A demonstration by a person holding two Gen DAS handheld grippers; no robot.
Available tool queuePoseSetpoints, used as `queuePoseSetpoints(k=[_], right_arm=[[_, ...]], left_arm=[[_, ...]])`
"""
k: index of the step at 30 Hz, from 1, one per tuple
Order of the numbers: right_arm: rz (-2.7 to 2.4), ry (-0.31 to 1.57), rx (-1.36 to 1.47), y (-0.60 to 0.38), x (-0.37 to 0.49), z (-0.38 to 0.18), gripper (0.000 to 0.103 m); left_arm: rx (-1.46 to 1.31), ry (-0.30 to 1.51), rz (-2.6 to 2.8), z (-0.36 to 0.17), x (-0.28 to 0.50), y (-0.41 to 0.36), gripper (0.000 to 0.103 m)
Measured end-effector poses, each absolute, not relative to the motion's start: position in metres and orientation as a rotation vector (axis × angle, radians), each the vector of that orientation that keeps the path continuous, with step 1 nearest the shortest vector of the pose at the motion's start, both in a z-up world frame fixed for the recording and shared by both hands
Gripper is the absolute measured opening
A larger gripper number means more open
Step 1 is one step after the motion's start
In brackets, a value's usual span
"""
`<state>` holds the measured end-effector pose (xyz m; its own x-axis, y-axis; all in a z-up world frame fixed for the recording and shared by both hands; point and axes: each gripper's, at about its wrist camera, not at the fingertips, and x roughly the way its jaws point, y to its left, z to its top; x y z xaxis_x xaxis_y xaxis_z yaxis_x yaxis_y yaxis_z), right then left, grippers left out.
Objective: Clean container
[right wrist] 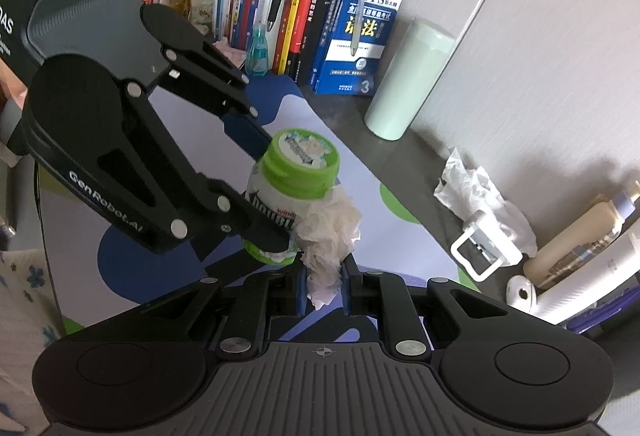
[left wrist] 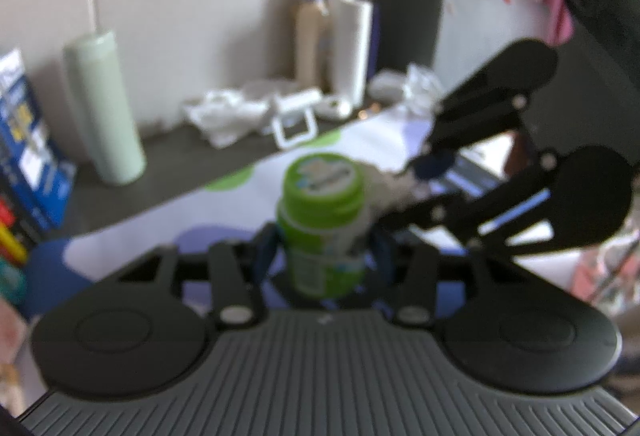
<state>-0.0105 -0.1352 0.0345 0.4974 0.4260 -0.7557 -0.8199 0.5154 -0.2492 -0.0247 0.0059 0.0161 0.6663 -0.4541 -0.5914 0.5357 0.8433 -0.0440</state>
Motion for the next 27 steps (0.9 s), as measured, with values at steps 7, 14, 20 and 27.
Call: queuePoseSetpoints(k=[7,14,20,27], right_arm=[[0.822,0.705,-0.663,-0.134,-0.010,0.027,0.016],[0.829,0.727,-0.670,-0.132,-0.010,0.018,0.016],[0.831,0.742,-0.675,-0.130,-0.010,0.012,0.016],[0.827,0.733,-0.673,-0.130,-0.010,0.016,0.016]], left_arm=[[0.130,0.624,-0.560,0.018,-0.025,0.008,0.047],[0.122,0.618,-0.552,0.019,-0.026,0.007,0.047],[0.118,0.617,-0.550,0.019,-0.026,0.008,0.047],[0.117,0.617,-0.546,0.018,-0.026,0.009,0.047]])
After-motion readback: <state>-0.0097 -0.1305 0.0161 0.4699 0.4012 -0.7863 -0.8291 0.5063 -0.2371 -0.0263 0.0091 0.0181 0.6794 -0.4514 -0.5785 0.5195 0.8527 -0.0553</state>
